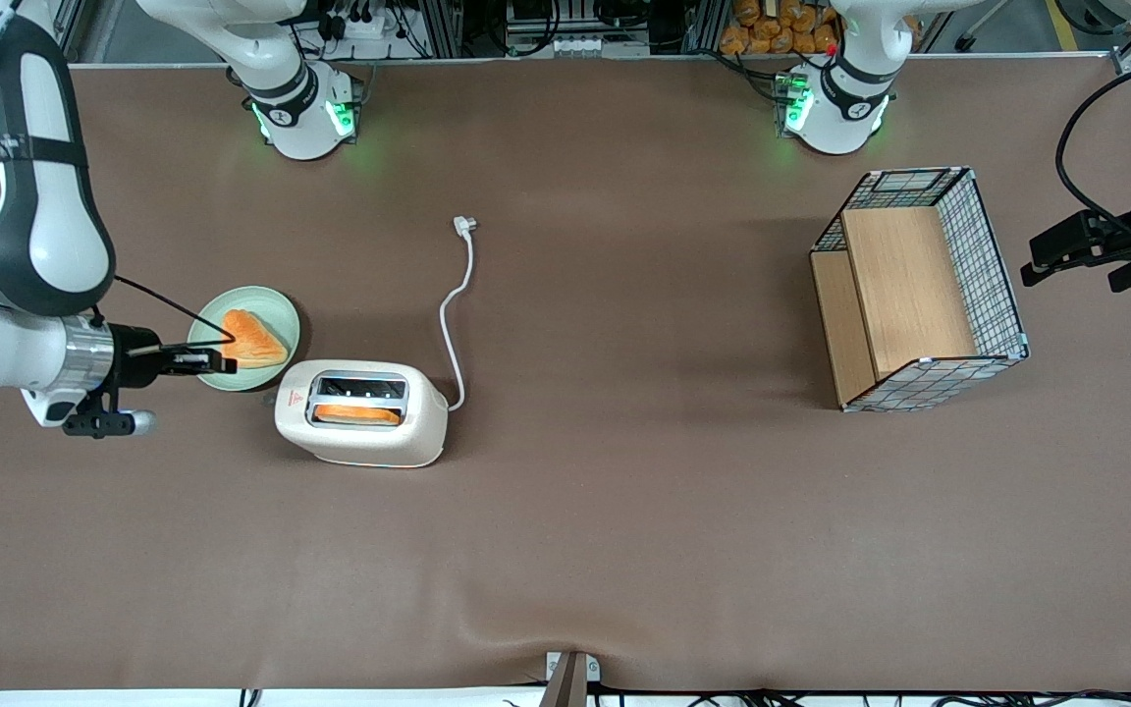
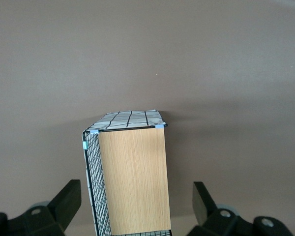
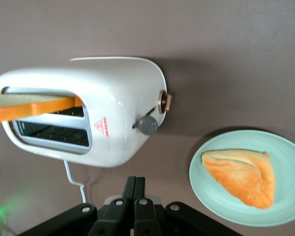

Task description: Press toaster button with right arm

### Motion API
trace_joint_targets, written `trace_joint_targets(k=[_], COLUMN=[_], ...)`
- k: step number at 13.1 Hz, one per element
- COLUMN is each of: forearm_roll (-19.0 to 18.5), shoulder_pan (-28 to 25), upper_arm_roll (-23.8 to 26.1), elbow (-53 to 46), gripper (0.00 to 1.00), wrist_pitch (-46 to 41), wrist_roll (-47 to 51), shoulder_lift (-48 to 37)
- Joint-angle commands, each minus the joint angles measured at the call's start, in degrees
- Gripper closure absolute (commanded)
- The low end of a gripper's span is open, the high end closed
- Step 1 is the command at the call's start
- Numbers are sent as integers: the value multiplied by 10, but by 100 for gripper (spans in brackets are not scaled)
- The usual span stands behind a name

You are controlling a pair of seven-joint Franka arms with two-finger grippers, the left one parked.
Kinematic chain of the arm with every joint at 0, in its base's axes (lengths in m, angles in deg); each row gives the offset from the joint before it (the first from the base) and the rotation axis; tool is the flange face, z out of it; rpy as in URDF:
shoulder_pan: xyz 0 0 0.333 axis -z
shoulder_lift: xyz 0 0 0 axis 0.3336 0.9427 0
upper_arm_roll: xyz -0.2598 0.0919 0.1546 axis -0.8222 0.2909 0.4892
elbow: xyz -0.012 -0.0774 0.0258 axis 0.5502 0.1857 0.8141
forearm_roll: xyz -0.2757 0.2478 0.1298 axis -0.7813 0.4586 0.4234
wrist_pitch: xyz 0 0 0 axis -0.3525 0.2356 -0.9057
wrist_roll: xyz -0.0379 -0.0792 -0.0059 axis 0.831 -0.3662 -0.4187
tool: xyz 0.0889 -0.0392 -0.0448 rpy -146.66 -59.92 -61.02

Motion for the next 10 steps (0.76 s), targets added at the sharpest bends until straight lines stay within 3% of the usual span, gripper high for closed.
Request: trace_joint_targets(k=[1, 10], forearm_roll=[41, 133], shoulder_pan=[11, 43], upper_arm_roll=[4, 4], elbow=[-1, 0], gripper=[100, 100], wrist_pitch=[12, 12], wrist_roll=[-33, -118], shoulder_lift=[14, 56])
